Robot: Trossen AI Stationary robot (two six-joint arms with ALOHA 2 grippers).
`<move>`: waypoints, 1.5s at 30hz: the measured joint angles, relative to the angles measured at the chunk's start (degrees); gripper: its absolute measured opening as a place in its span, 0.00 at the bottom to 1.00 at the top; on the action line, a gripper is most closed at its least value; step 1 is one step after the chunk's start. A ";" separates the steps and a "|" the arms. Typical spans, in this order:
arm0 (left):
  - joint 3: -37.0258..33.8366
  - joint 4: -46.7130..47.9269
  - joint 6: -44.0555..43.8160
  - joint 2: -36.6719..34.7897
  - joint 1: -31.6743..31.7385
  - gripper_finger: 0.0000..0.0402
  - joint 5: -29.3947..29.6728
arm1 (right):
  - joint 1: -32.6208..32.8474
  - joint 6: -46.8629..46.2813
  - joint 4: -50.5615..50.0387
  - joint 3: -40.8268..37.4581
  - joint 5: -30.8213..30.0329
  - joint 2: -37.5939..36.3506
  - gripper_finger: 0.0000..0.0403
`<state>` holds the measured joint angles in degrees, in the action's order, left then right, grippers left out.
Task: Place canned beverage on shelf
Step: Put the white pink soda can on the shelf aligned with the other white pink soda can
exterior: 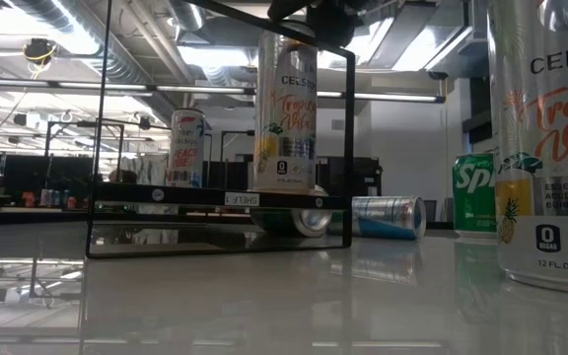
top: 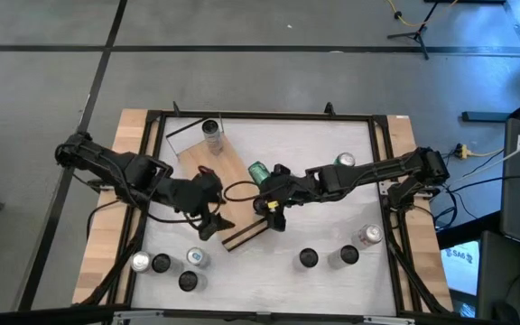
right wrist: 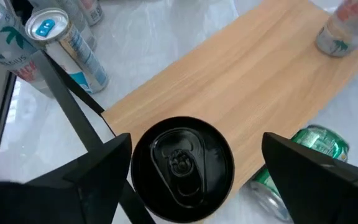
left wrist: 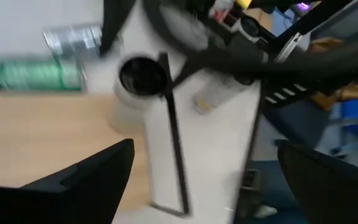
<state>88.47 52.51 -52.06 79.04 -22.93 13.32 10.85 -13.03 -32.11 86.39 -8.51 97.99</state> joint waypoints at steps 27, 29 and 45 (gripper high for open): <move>-0.02 1.97 -79.85 1.33 -14.07 0.96 -15.14 | 0.00 16.45 3.53 0.00 0.52 -1.28 0.88; -0.02 2.10 -83.03 2.46 -15.34 0.96 -18.13 | 0.00 16.45 3.54 0.00 0.55 -1.28 0.88; -0.09 2.34 -86.76 13.72 -19.17 0.96 -24.41 | 0.00 16.36 3.51 0.00 0.55 -1.26 0.88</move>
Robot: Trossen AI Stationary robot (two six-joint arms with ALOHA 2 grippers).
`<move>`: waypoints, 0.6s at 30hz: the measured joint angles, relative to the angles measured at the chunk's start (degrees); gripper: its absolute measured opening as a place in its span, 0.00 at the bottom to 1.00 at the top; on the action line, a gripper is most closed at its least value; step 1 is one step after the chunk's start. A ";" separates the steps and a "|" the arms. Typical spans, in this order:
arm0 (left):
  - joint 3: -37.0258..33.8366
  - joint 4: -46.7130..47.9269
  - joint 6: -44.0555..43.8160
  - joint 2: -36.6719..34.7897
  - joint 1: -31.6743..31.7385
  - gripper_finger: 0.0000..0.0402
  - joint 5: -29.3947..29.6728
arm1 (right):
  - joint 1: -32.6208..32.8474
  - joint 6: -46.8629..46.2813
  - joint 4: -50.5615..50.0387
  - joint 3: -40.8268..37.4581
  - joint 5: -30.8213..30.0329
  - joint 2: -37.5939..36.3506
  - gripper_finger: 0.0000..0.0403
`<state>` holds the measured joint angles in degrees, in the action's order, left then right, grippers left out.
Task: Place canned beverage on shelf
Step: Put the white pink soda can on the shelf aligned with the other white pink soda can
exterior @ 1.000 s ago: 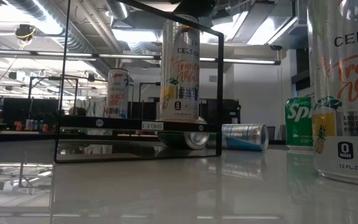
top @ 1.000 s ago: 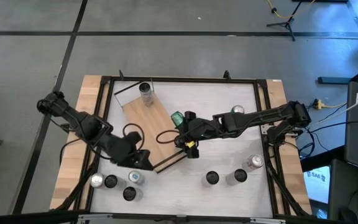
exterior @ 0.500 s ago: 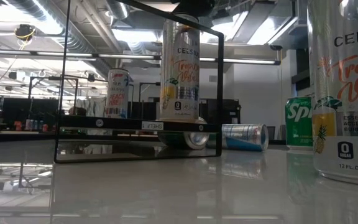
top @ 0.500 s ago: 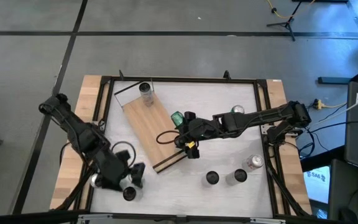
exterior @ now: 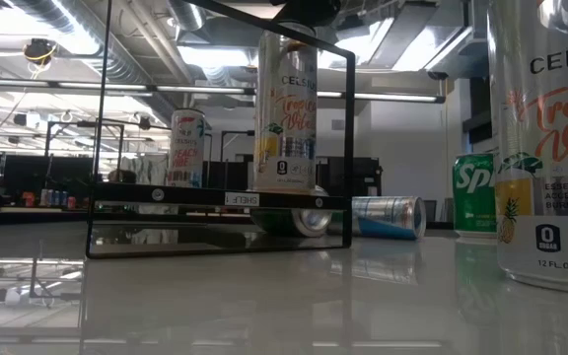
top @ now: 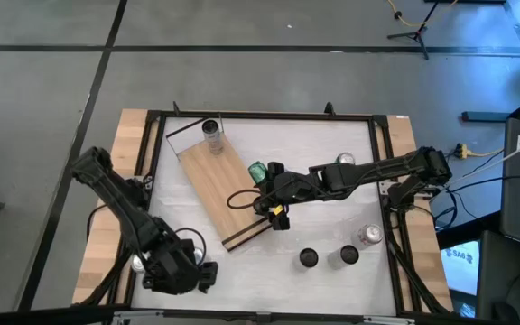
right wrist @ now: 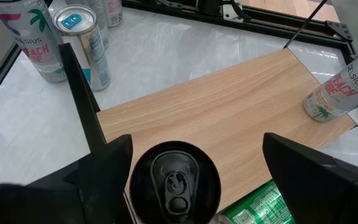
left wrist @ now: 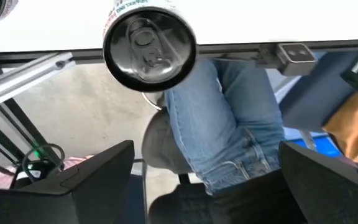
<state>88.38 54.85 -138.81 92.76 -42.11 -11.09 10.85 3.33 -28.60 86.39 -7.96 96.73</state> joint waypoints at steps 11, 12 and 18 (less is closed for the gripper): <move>0.00 3.69 -0.14 3.09 -0.66 0.96 1.13 | 0.00 -0.02 0.04 0.00 0.04 0.02 0.88; 0.00 4.33 -0.14 3.09 -0.66 0.96 1.09 | 0.00 -0.02 0.04 0.00 0.04 0.02 0.88; -0.02 7.55 0.24 3.09 -1.06 0.96 3.99 | 0.00 -0.02 0.04 0.00 0.04 0.04 0.88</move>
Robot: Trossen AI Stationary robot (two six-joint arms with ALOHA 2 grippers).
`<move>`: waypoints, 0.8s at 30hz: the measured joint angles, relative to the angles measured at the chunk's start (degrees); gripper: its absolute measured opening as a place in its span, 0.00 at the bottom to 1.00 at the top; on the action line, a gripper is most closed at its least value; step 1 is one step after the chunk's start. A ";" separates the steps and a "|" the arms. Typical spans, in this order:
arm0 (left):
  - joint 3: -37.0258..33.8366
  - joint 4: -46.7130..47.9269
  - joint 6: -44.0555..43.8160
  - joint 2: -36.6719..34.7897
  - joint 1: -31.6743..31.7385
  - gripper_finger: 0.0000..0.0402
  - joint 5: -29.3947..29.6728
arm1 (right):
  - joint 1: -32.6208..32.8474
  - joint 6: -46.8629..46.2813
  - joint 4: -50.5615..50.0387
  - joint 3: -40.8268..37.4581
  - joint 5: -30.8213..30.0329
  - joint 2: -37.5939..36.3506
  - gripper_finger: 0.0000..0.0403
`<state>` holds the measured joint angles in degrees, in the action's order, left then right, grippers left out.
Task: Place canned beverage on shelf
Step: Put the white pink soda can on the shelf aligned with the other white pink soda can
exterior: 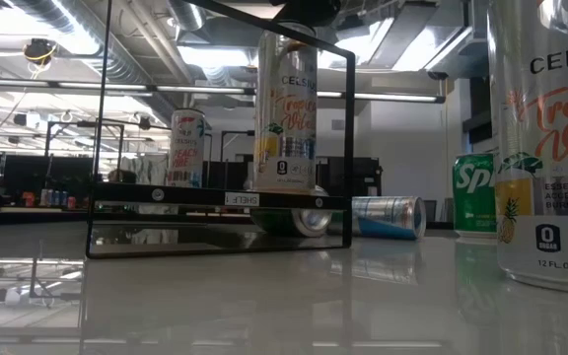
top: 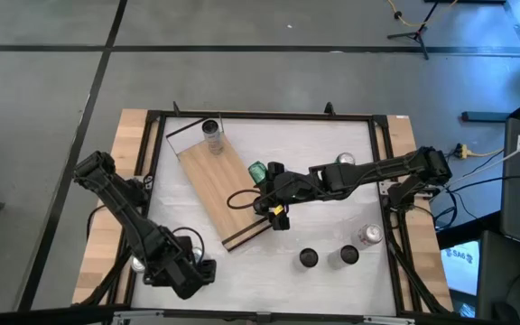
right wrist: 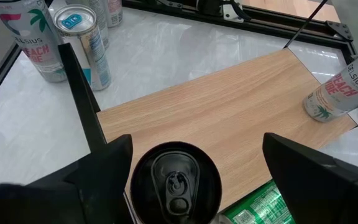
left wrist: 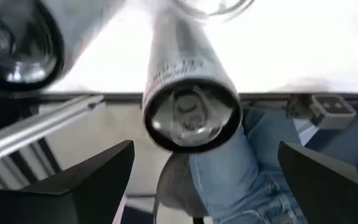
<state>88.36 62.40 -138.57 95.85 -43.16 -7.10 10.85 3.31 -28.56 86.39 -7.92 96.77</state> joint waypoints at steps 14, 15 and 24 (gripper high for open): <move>-2.97 -0.23 1.17 0.00 -0.01 0.96 1.95 | 0.00 0.00 -0.01 0.00 0.00 0.02 0.88; -2.97 -0.21 1.21 0.09 -0.03 0.96 1.96 | 0.00 -0.01 -0.01 0.00 0.00 0.02 0.88; -2.97 -0.57 4.51 3.85 -0.18 0.96 1.71 | 0.00 0.00 -0.02 0.00 0.02 0.02 0.88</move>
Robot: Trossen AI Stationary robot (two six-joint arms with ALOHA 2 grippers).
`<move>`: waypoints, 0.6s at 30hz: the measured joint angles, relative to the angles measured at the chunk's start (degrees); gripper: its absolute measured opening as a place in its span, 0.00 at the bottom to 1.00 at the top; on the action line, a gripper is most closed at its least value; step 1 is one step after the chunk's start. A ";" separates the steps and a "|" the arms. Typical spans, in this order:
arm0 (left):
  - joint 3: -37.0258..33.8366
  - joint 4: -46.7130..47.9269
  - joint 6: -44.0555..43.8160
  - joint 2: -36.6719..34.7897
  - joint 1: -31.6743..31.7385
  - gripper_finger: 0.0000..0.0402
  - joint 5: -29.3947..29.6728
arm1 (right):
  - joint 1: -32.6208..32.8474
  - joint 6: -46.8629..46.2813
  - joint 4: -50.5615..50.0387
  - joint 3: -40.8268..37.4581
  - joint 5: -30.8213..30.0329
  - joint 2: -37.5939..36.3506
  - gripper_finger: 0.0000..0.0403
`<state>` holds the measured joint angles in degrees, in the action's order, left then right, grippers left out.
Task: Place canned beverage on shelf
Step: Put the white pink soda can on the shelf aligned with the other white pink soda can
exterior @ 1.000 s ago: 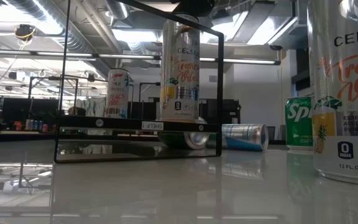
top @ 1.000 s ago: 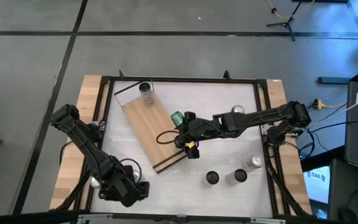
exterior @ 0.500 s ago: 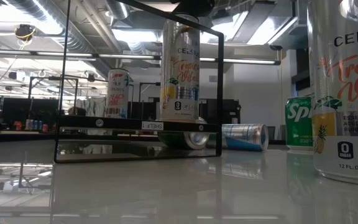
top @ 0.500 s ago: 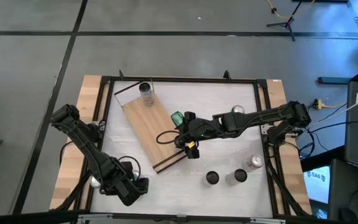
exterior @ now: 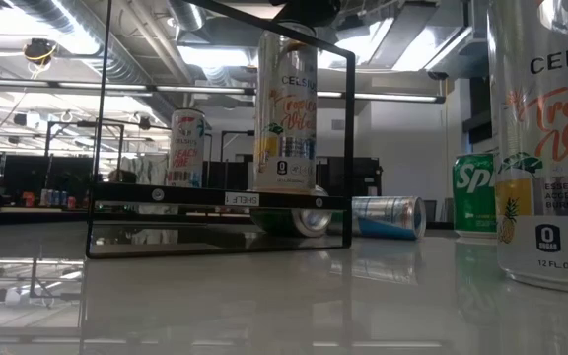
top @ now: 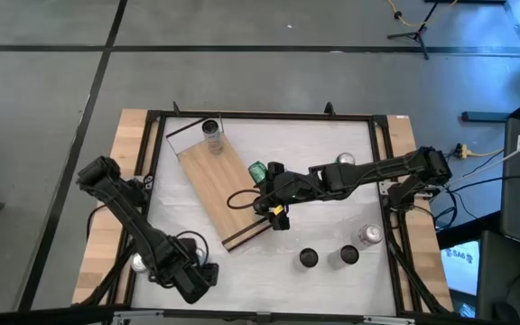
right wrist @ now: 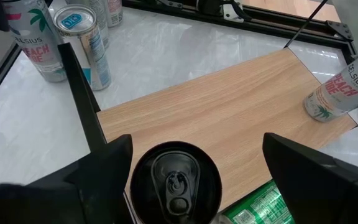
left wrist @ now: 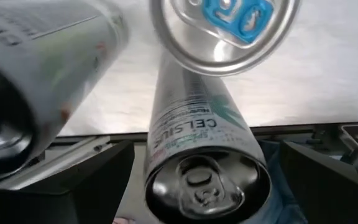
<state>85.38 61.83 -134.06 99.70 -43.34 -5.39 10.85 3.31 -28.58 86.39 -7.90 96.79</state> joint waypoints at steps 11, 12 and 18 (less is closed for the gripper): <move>0.00 -0.38 1.25 0.96 0.01 0.96 0.13 | 0.00 -0.02 0.01 0.00 -0.01 0.00 0.88; 0.00 -0.40 1.25 0.96 0.01 0.96 0.10 | 0.00 -0.02 0.00 0.00 0.00 0.00 0.88; 0.00 -0.39 1.24 0.96 0.03 0.96 -0.17 | 0.00 -0.03 0.00 0.00 0.00 0.00 0.88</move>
<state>85.38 61.44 -132.83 100.66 -43.31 -5.56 10.85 3.28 -28.58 86.39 -7.90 96.79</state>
